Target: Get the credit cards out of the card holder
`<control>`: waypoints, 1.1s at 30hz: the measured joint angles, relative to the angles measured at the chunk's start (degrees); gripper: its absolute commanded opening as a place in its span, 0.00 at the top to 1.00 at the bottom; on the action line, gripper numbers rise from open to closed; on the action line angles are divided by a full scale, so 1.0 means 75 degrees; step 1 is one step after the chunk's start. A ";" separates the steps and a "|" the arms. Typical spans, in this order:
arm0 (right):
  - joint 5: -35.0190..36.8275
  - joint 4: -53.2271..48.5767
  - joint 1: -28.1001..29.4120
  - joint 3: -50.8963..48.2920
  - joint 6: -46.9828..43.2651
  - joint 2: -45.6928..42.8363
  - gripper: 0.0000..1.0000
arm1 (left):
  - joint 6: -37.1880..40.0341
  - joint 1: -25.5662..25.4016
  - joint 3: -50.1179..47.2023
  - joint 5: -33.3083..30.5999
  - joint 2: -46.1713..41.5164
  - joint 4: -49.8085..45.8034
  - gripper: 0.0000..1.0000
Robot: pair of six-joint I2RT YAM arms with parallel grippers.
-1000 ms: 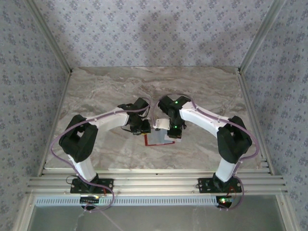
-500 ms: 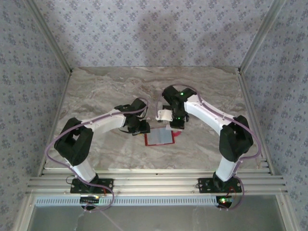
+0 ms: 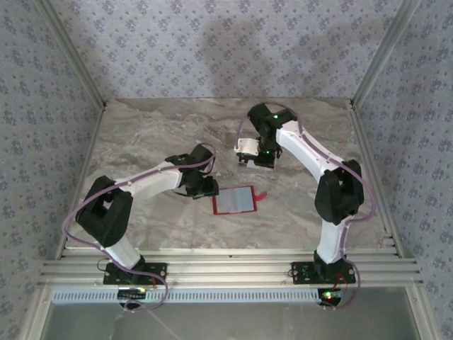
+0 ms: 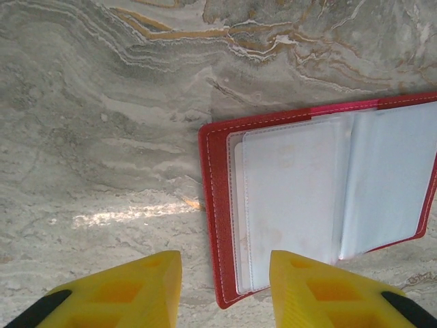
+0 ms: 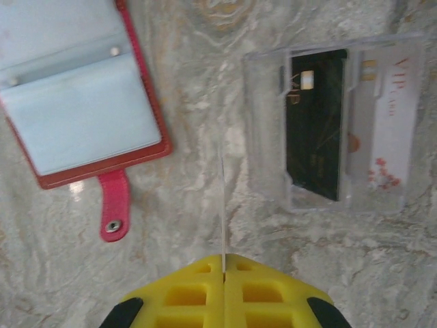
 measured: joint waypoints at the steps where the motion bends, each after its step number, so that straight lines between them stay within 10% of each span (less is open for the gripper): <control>1: 0.0006 -0.0017 -0.0035 0.0134 -0.0044 0.0108 0.98 | 0.0000 0.0023 -0.0006 -0.0006 -0.0032 0.0003 0.61; 33: 0.0358 0.0286 -0.0356 0.2544 -0.0557 0.2323 0.97 | -0.0143 0.0256 -0.0128 -0.0233 -0.0277 -0.0219 0.61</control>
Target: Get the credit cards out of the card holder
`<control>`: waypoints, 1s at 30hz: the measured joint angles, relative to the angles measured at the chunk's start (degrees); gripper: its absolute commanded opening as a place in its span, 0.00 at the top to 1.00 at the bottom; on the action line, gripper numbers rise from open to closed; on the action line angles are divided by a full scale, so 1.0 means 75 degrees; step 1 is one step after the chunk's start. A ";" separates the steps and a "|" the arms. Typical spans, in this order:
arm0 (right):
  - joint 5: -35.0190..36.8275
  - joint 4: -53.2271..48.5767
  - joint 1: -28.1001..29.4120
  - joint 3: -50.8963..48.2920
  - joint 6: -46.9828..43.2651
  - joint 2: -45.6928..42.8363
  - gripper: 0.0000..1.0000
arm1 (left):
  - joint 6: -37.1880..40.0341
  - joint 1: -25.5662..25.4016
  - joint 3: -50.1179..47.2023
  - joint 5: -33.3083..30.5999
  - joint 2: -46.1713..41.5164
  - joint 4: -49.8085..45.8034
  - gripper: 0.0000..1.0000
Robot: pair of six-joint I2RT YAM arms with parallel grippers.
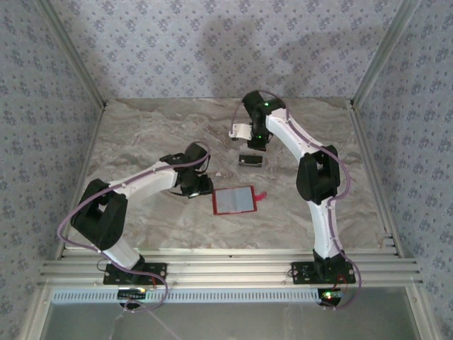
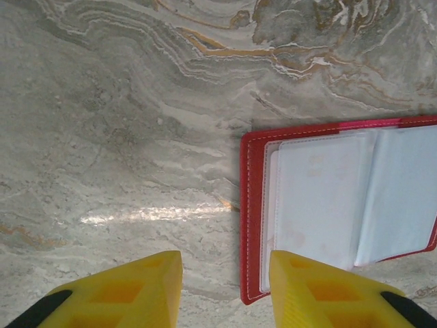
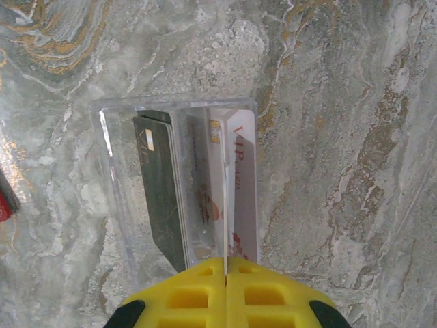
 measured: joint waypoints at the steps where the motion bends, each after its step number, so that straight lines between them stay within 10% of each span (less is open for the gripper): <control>1: -0.0003 0.0006 -0.0003 0.0047 0.0000 0.0026 0.97 | 0.0000 0.0017 -0.0006 0.0000 -0.0003 0.0000 0.61; 30: 0.0245 0.0734 0.0023 0.0149 -0.0038 0.0527 0.74 | 0.0000 0.0131 -0.0134 0.0000 -0.0087 0.0026 0.61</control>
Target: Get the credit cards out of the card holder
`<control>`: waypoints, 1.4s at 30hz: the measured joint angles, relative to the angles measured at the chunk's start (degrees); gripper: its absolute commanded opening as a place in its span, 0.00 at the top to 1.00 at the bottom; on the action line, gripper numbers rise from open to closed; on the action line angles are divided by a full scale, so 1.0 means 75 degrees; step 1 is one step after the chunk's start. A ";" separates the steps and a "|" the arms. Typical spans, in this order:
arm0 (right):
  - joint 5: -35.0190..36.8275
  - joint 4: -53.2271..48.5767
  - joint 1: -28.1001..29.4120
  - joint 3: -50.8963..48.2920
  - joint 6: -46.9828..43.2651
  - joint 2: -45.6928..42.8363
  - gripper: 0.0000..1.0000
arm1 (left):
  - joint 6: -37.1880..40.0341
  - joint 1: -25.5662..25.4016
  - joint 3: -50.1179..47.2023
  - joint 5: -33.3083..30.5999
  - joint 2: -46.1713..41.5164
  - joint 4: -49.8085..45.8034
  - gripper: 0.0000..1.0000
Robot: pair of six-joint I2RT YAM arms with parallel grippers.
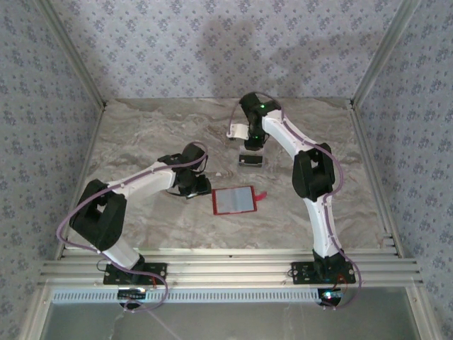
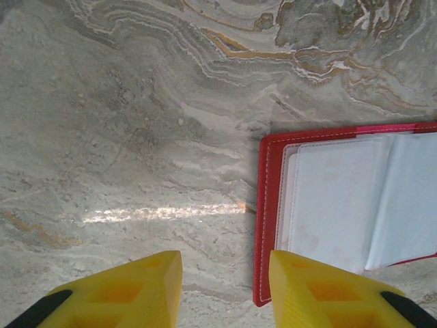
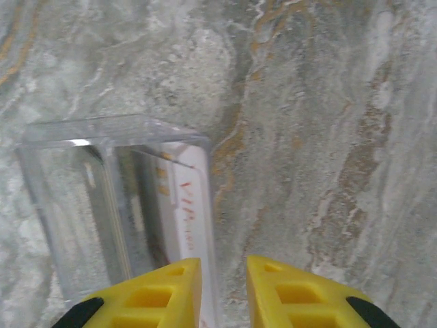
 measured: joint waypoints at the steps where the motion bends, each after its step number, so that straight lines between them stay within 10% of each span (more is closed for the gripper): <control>1: 0.0064 0.0117 0.0006 -0.0020 -0.0017 -0.0012 0.74 | 0.0000 0.0000 -0.0003 0.0000 -0.0017 0.0000 0.61; 15: 0.0574 0.1241 0.0137 -0.1244 0.1020 -0.1399 0.71 | 0.0087 0.0408 -0.0111 0.0029 -0.0082 0.0163 0.61; 25: 0.0335 0.1883 0.0530 -0.3229 0.4966 -0.2891 0.74 | 0.0233 0.0644 -0.0160 0.0265 -0.0076 0.0361 0.61; 42: -0.2836 0.2958 0.1177 -0.6202 1.0757 -0.4062 0.81 | 0.0291 0.1081 -0.0149 0.0440 -0.0067 0.0656 0.61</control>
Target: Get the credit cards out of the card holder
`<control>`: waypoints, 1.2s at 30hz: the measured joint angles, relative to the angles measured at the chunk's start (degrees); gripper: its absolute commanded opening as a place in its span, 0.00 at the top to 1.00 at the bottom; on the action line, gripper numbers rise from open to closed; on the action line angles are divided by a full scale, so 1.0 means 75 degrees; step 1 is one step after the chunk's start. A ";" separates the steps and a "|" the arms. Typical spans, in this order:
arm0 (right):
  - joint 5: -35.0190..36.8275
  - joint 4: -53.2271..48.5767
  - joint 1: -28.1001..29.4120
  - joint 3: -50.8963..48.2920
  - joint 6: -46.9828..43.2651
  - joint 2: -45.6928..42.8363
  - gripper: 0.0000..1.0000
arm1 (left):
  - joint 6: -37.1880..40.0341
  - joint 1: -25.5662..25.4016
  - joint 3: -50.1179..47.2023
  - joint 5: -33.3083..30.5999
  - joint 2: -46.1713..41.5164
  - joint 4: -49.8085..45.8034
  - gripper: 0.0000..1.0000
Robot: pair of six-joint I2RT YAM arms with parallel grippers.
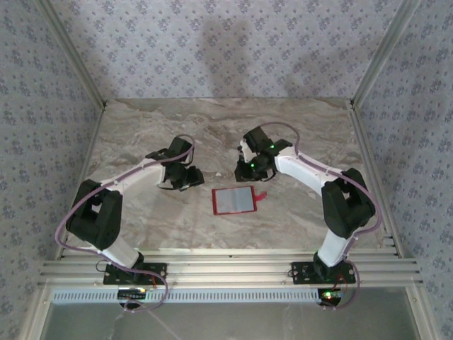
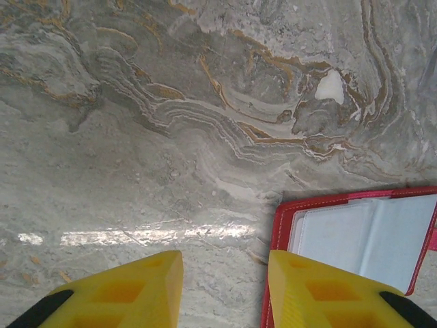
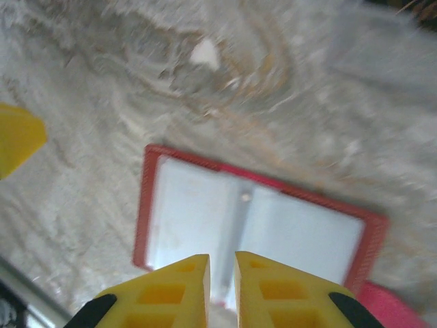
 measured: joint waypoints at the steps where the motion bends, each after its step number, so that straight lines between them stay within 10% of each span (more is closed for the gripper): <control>1: -0.0055 0.0017 0.0149 -0.0012 0.0131 0.0000 0.80 | 0.0000 0.0017 0.0000 0.0000 0.0000 0.0015 0.61; 36: -0.0157 -0.0009 0.1702 0.0764 0.1236 0.1920 0.71 | 0.0058 0.0624 -0.0734 0.0093 -0.1093 0.0256 0.54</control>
